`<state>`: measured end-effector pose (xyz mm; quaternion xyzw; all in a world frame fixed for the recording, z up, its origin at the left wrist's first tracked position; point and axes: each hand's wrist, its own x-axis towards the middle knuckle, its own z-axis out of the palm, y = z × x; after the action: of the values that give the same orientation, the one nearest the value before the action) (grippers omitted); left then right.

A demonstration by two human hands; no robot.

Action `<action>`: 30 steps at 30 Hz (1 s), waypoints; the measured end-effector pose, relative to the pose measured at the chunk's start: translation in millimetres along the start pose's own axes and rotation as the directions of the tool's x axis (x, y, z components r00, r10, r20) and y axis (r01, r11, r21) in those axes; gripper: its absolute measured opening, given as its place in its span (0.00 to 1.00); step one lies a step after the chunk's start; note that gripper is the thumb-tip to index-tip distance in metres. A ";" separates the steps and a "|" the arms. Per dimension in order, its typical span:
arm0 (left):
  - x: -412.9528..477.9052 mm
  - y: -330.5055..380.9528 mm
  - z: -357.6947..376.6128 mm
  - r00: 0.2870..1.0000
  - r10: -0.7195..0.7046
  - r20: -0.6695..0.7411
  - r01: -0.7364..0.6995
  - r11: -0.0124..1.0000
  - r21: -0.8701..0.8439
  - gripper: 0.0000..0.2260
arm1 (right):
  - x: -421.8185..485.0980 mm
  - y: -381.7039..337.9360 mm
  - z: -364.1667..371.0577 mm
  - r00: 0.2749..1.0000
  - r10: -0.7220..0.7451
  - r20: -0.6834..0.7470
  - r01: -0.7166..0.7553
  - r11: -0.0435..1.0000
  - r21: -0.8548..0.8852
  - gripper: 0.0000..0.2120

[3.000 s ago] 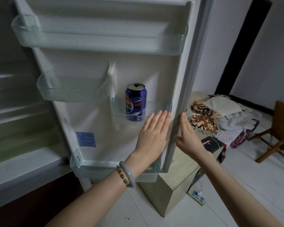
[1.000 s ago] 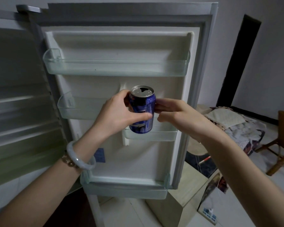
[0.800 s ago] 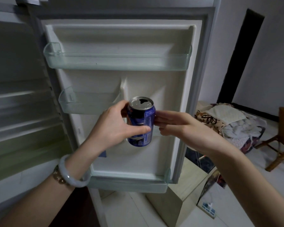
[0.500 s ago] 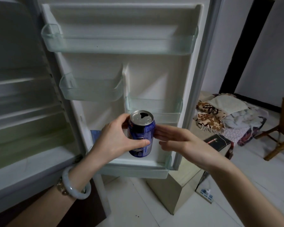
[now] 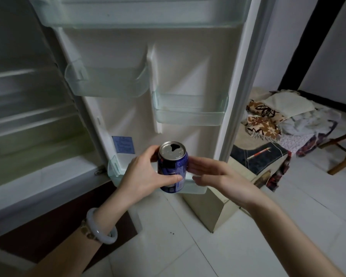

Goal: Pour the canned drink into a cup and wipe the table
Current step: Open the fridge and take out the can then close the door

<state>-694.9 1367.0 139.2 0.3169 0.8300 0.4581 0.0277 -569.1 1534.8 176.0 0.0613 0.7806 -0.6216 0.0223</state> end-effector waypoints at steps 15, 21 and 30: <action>-35.8 76.7 108.4 0.951 -0.206 -0.231 0.195 0.978 -0.070 0.30 | -29.0 38.0 -112.3 0.954 -0.068 0.293 0.073 0.997 -0.008 0.29; -60.4 123.7 155.2 0.903 -0.271 -0.333 0.248 0.962 -0.111 0.29 | -59.3 48.4 -156.9 0.906 -0.092 0.414 0.116 0.993 -0.032 0.30; -83.7 156.0 185.8 0.883 -0.298 -0.363 0.275 0.954 -0.115 0.28 | -84.2 65.5 -186.3 0.849 -0.127 0.512 0.136 0.990 0.021 0.29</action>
<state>-487.5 1518.1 132.6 0.0960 0.8434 0.5258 -0.0550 -469.9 1724.7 164.1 -0.1600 0.7540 -0.6091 0.1869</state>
